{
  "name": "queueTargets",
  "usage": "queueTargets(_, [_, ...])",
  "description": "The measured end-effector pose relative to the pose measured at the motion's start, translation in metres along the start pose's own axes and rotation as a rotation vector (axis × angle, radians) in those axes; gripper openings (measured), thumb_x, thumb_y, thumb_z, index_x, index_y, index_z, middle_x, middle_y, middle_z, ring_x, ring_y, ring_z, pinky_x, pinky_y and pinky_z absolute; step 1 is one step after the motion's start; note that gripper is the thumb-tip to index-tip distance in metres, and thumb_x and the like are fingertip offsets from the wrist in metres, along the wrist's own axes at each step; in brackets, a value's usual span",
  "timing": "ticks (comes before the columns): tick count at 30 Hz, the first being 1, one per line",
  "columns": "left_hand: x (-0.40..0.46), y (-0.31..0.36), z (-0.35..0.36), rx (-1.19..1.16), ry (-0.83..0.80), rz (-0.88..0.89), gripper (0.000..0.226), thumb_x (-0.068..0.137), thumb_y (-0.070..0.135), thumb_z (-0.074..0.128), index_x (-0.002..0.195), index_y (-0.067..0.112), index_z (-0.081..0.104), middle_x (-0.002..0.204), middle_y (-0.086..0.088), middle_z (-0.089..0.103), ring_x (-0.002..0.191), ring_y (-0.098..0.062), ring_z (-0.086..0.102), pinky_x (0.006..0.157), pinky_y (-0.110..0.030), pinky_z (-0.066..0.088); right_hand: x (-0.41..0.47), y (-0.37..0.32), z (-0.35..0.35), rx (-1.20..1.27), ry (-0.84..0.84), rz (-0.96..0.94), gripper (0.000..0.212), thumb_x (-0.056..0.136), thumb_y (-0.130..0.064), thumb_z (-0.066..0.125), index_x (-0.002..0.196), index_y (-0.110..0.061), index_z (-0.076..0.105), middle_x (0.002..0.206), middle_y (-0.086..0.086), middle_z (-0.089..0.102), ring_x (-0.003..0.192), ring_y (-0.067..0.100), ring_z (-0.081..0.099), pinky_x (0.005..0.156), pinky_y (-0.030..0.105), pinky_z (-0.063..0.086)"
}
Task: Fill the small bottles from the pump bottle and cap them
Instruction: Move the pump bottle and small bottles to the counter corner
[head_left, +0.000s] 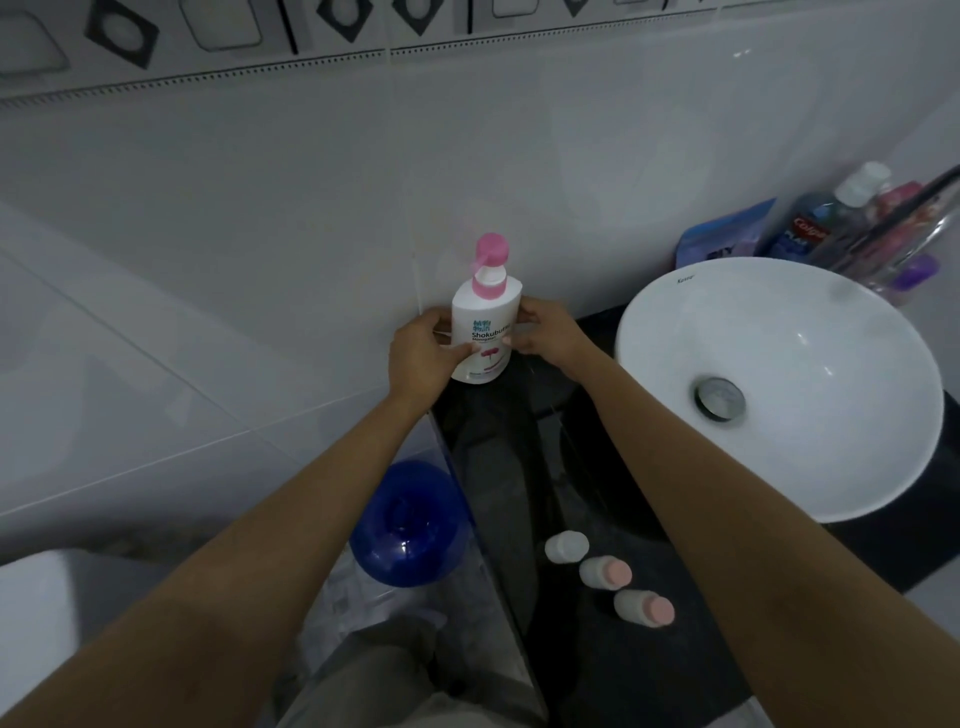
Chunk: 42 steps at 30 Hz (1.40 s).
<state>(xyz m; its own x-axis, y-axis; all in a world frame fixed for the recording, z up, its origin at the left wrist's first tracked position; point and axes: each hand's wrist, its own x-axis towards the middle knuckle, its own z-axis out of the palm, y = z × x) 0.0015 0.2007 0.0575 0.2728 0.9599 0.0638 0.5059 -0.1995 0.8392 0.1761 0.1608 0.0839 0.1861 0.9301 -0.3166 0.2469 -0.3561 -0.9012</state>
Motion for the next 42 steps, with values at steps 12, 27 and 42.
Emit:
queueTargets(12, [-0.012, -0.006, -0.005, 0.039, -0.04, -0.061, 0.051, 0.075, 0.018, 0.078, 0.122, 0.009, 0.062, 0.114, -0.01, 0.069, 0.096, -0.023, 0.066, 0.084, -0.031, 0.053, -0.033, -0.008, 0.003, -0.131, 0.117, 0.172, 0.045, 0.084, -0.013, 0.067, 0.121, 0.01, 0.054, 0.099, 0.021, 0.065, 0.082, 0.025, 0.061, 0.072, 0.033, 0.055])
queueTargets(27, [-0.146, 0.005, 0.033, 0.022, -0.852, 0.283, 0.066, 0.061, 0.033, 0.087, 0.12, 0.025, 0.061, 0.113, 0.007, 0.06, 0.108, -0.009, 0.056, 0.096, -0.03, 0.048, -0.273, 0.078, 0.002, -0.394, 0.378, 0.275, 0.048, 0.074, -0.043, 0.074, 0.114, -0.02, 0.063, 0.096, -0.002, 0.066, 0.087, 0.01, 0.061, 0.081, 0.024, 0.05])
queueTargets(42, [-0.161, 0.012, 0.059, 0.174, -0.92, 0.353, 0.041, 0.067, 0.009, 0.081, 0.105, 0.014, 0.067, 0.105, -0.001, 0.062, 0.094, -0.014, 0.058, 0.084, -0.027, 0.05, -0.255, 0.101, 0.029, -0.99, 0.258, 0.237, 0.029, 0.081, -0.038, 0.06, 0.101, -0.017, 0.06, 0.102, 0.003, 0.064, 0.102, 0.022, 0.049, 0.086, 0.034, 0.028])
